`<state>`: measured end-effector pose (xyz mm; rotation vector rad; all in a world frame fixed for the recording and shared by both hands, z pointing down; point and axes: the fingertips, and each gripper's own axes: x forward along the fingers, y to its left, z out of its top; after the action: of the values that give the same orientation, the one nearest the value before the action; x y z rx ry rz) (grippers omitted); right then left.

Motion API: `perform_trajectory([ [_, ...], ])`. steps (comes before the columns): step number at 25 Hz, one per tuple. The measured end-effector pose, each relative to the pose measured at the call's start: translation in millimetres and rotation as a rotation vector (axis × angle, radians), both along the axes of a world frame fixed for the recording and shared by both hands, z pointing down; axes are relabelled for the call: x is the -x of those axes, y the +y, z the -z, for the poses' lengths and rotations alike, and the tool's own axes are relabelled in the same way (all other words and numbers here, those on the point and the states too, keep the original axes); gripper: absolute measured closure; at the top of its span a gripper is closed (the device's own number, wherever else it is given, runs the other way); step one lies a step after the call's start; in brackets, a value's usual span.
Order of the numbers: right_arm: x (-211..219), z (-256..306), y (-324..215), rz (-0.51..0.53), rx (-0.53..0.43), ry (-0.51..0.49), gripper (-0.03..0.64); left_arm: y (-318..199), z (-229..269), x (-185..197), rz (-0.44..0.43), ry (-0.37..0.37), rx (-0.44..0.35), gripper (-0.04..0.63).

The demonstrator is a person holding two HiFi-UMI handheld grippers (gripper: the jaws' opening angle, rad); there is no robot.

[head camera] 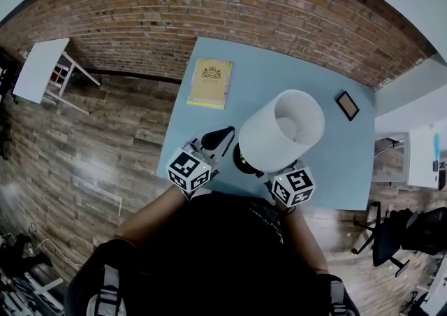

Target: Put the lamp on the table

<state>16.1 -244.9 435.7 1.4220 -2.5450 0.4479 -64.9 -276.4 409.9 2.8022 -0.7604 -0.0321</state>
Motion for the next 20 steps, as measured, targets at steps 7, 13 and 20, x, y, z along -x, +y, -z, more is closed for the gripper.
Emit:
perform_trajectory([
  [7,-20.6,-19.0,-35.4,0.000,0.040,0.004,0.500,-30.5,-17.0,-17.3,-0.013,-0.040,0.022,0.586],
  [13,-37.9,-41.7,-59.3,-0.001,0.082,-0.006,0.500,-51.3,-42.3,-36.9,-0.034,-0.091,0.055,0.586],
  [20,-61.4,-69.9,-81.9,-0.008,0.127,-0.015,0.500,-75.0,-69.8,-59.2,-0.047,-0.136,0.066,0.586],
])
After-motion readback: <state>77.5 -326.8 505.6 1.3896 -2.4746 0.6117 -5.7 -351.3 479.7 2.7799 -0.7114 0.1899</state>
